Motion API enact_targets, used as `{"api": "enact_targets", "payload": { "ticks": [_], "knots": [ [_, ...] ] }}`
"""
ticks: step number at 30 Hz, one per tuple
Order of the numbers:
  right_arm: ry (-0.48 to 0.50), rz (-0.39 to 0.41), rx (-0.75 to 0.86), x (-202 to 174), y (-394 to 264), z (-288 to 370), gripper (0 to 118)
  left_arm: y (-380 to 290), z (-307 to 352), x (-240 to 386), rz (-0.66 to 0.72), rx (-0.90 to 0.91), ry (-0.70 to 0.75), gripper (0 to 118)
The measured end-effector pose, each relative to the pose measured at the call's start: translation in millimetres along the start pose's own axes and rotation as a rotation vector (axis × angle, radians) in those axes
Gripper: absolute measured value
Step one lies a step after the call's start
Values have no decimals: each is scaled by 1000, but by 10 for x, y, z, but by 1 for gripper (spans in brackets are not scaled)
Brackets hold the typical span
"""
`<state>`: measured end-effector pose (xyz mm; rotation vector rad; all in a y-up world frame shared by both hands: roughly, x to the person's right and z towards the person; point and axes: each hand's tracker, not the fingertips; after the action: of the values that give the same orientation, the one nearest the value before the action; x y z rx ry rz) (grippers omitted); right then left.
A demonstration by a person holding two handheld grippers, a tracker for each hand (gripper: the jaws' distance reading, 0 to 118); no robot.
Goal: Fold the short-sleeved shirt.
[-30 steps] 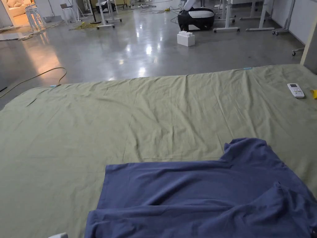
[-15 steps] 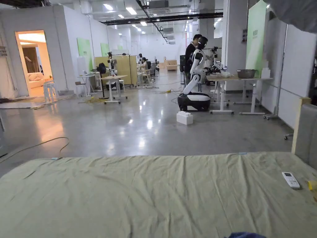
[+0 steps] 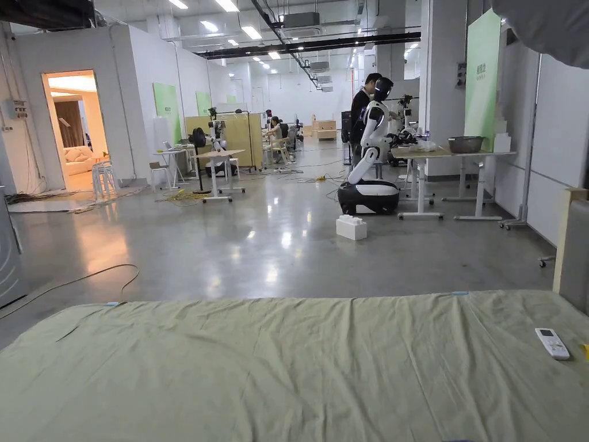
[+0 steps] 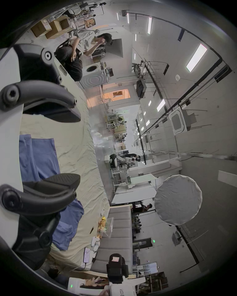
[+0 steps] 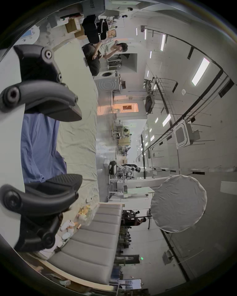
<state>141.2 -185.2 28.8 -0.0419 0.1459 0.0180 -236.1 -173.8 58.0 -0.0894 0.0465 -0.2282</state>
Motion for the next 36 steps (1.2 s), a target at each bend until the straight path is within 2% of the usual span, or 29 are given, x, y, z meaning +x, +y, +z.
{"api": "enact_targets", "payload": {
  "ticks": [2,3,5,6,7,9,10,11,12,14,15,17,19,21,22,24,25,27,30,33,36],
  "knots": [
    [11,65,68,-40,35,64,40,8,12,0,21,7,10,38],
    [6,36,37,-48,14,70,17,9,14,-1,31,12,10,19],
    [8,37,40,-58,15,108,5,24,34,-12,50,14,-41,2],
    [-2,24,42,-72,12,119,0,37,46,-13,40,11,-77,0],
    [-10,49,66,-85,45,122,0,43,58,17,24,12,-66,0],
    [-5,6,7,-88,-2,93,0,72,64,61,21,4,-50,0],
    [-18,61,62,-113,26,106,0,90,83,58,44,7,-51,0],
    [-18,82,81,-110,55,108,0,98,91,49,79,25,-57,0],
    [5,-2,5,-99,5,81,0,108,91,36,98,32,-62,0],
    [19,39,69,-107,44,93,0,118,98,22,98,42,-71,0],
    [22,11,31,-96,19,74,0,116,102,19,94,56,-70,0],
    [24,41,54,-118,38,78,0,118,108,5,95,66,-80,0],
    [31,-18,8,-116,-2,61,0,109,120,-19,130,79,-96,0],
    [46,10,40,-133,21,64,0,94,99,-35,148,73,-95,0],
    [43,-21,13,-135,-3,53,0,86,83,-43,151,67,-92,0],
    [52,2,28,-136,1,33,0,56,59,-57,156,56,-87,0],
    [52,-22,3,-124,-33,22,0,42,43,-72,165,47,-86,0],
    [54,-9,17,-112,-51,2,0,19,5,-99,185,35,-84,0],
    [55,-41,-19,-72,-127,-58,0,-44,-112,-139,198,4,-80,0],
    [55,-58,-62,-57,-208,-161,0,-154,-356,-172,210,-55,-82,0],
    [67,-109,-132,-12,-326,-292,0,-316,-755,-186,210,-157,-108,0]
  ]
}}
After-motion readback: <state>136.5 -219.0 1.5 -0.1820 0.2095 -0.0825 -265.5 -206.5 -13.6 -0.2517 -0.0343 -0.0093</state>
